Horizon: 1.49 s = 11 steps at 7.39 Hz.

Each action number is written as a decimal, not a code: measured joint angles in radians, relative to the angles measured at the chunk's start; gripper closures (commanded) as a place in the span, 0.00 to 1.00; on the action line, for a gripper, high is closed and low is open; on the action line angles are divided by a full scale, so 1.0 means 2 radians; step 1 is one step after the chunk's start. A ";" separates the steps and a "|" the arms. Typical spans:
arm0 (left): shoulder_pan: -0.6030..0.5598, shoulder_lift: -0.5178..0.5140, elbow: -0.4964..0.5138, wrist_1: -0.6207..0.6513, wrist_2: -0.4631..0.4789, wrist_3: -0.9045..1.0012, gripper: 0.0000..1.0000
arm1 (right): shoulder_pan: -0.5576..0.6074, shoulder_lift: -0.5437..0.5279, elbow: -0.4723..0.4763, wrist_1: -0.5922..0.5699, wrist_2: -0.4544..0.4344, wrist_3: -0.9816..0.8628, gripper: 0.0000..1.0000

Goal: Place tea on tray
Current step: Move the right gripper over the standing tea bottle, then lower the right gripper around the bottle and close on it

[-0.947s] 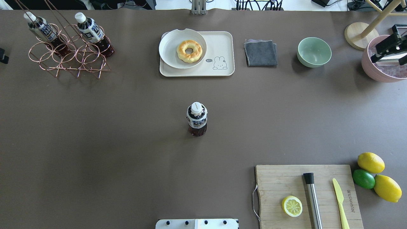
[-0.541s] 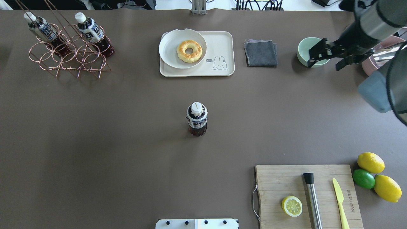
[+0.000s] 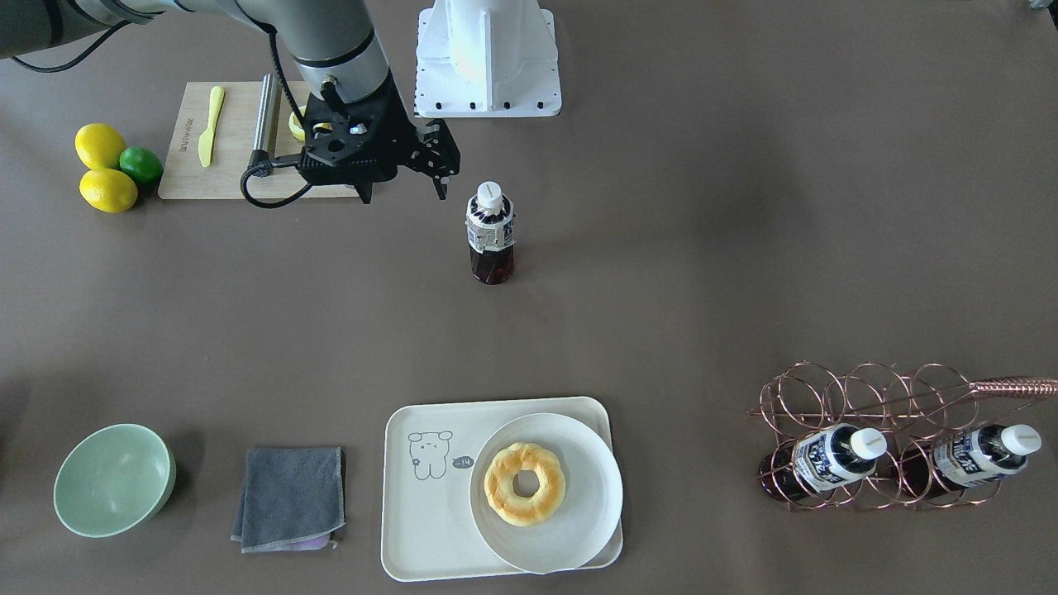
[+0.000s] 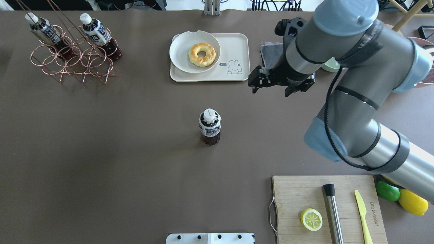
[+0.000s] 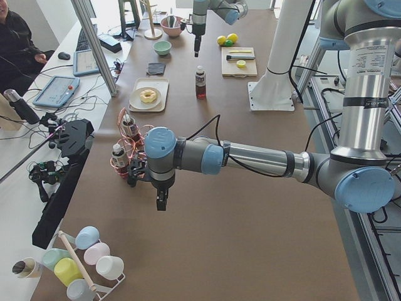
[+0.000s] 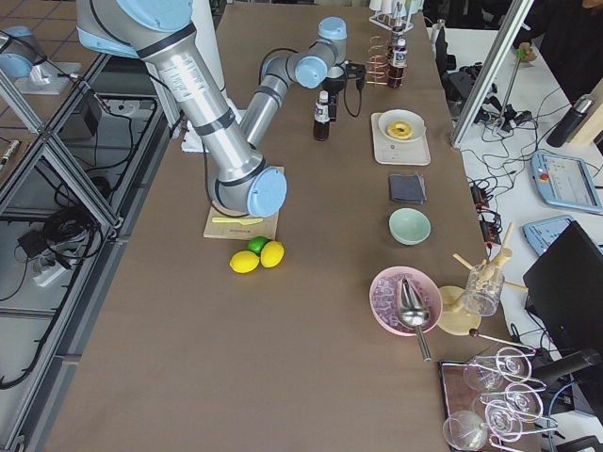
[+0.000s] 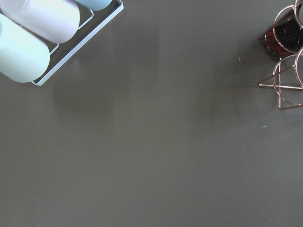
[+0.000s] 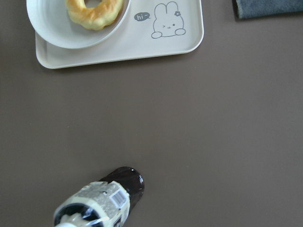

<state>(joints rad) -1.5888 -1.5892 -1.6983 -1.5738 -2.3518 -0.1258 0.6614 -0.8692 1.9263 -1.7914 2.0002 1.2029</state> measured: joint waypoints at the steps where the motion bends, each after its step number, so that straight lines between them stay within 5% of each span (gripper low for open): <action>1: -0.002 0.002 0.003 0.004 0.000 0.006 0.03 | -0.016 0.029 -0.002 -0.031 -0.006 0.012 0.00; 2: -0.004 0.007 0.004 0.005 0.000 0.009 0.03 | -0.029 0.059 -0.010 -0.061 -0.012 0.020 0.00; 3: -0.005 0.012 0.004 0.006 0.000 0.010 0.03 | -0.043 0.082 -0.024 -0.076 -0.023 0.030 0.12; 5: -0.006 0.014 0.005 0.006 0.000 0.010 0.03 | -0.063 0.111 -0.053 -0.084 -0.049 0.036 0.13; 6: -0.006 0.014 0.008 0.005 0.001 0.010 0.03 | -0.066 0.122 -0.071 -0.084 -0.059 0.032 0.37; 11: -0.007 0.010 0.017 0.001 0.002 0.010 0.03 | -0.068 0.127 -0.095 -0.081 -0.080 0.011 0.32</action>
<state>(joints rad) -1.6026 -1.5685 -1.6640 -1.5725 -2.3470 -0.1058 0.5259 -0.6159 1.7354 -1.9528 1.8399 1.2245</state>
